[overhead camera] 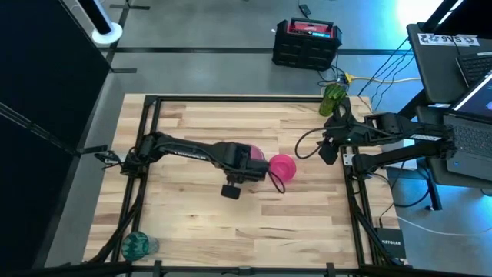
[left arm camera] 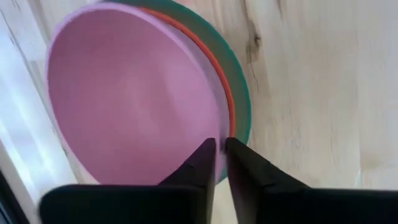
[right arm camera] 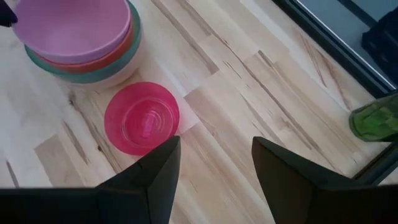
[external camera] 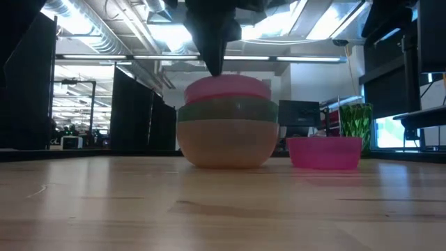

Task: Nest bowls inside each other
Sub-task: Stack the pink bowl on top of the orange bowl, then stack the red bowl on top of the pink bowl, then move the blue cup to the left of the stacked bowls

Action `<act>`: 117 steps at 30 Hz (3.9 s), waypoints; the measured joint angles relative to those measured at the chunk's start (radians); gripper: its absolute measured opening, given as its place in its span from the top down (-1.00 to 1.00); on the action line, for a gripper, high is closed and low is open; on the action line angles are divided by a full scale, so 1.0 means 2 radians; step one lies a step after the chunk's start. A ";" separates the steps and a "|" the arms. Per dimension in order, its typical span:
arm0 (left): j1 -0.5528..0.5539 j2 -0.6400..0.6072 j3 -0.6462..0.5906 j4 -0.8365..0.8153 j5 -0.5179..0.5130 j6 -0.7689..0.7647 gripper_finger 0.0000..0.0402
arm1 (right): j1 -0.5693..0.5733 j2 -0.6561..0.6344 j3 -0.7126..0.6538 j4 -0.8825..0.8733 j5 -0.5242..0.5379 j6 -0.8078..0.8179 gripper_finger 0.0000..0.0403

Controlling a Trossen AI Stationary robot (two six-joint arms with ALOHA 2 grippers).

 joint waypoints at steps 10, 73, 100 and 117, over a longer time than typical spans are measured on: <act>-0.005 -0.031 0.017 -0.025 -0.013 -0.079 0.38 | -0.010 0.048 -0.006 0.054 -0.064 -0.056 0.07; -0.051 -0.156 0.058 -0.082 -0.074 -0.221 0.07 | -0.121 0.374 0.178 0.105 -0.232 -0.242 1.00; -0.068 -0.155 0.054 -0.082 -0.052 -0.234 0.04 | -0.122 0.561 0.355 0.071 -0.287 -0.310 0.69; -0.198 -0.155 -0.023 -0.082 0.037 -0.351 0.01 | -0.124 0.396 0.356 0.018 -0.286 -0.342 -0.10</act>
